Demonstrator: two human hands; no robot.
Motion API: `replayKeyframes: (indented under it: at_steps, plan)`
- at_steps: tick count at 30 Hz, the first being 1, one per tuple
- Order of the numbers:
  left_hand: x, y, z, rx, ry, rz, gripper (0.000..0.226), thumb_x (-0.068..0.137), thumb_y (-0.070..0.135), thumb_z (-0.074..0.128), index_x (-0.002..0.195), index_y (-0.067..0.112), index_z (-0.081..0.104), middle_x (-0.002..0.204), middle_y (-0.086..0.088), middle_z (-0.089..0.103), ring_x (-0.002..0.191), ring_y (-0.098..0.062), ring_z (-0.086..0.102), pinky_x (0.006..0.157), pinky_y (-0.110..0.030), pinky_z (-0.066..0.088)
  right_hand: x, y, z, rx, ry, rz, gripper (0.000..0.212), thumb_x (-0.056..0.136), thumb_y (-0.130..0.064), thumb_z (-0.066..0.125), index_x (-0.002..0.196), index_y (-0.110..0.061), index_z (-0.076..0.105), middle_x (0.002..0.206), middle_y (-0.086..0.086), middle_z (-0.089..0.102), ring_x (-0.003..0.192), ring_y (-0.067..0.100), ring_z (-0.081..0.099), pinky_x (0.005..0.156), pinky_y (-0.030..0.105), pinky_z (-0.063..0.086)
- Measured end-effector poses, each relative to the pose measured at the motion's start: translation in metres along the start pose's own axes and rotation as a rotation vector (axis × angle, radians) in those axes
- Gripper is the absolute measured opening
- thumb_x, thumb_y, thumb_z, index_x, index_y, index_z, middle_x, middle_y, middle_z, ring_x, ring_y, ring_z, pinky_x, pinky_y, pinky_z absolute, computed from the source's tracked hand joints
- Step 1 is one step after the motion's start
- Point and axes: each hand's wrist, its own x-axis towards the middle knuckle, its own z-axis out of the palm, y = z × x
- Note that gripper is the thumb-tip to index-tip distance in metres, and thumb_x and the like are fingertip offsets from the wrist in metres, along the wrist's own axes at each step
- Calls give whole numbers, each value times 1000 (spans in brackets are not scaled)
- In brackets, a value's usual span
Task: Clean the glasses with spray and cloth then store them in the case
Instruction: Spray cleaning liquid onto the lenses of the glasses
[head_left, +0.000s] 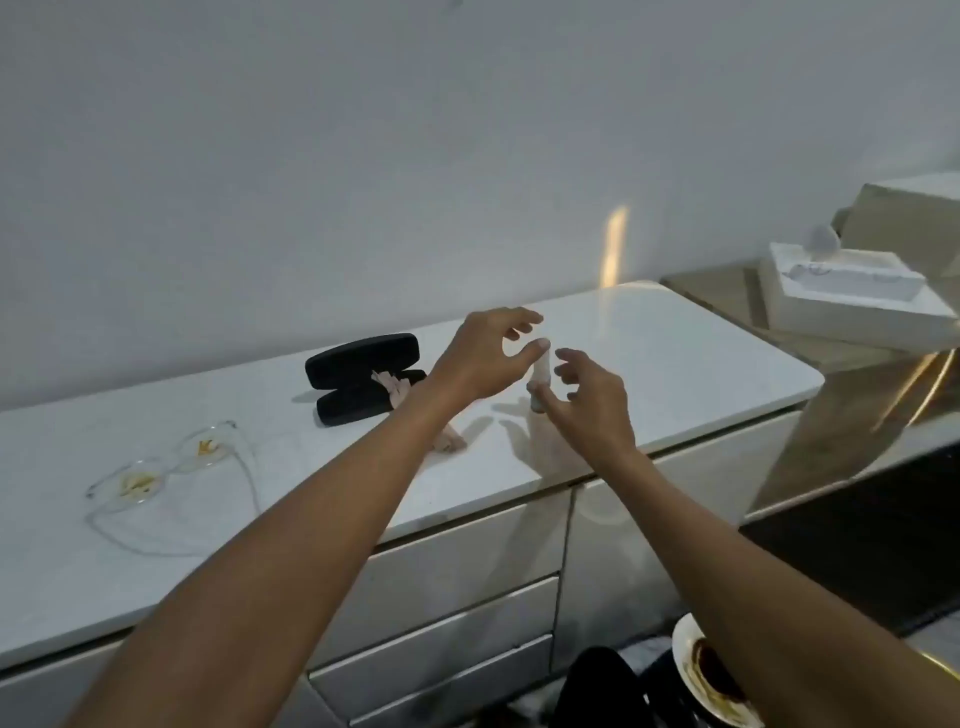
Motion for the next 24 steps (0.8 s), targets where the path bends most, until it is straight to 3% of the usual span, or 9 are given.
replayKeyframes:
  at_steps: [3,8,14,18,24]
  plan:
    - [-2,2,3,7,-68,-22,33,87,37,75,117,24,72,112,8,73,100,-7,67,89,-28,53,-1,2,2,77,-14,56,51,85,-41,75,126,-12,66,105,5,76,101,17,70,90,43,58]
    - [0,4,13,-4,-67,-25,22,84,21,77,106,19,76,90,13,73,83,0,70,71,-9,45,1,6,5,158,-64,96,23,85,-27,76,105,-16,73,89,-3,78,89,13,74,85,42,60]
    - [4,3,20,-71,-36,-34,18,82,12,78,100,17,76,86,8,73,82,-7,73,76,-23,57,4,10,7,166,-81,97,17,88,-24,75,102,-14,72,81,-1,78,80,10,74,81,36,59]
    - [7,5,22,-147,49,-56,20,83,10,79,102,13,76,89,1,76,79,-7,72,74,-19,56,8,12,5,117,-76,98,16,88,-25,74,98,-14,72,78,1,76,80,20,72,78,40,57]
    - [11,8,29,-182,134,-96,23,84,12,77,107,11,72,90,-1,74,77,-8,69,73,-18,55,14,24,-5,34,40,144,20,92,-23,72,108,-11,71,92,6,76,86,26,69,73,31,45]
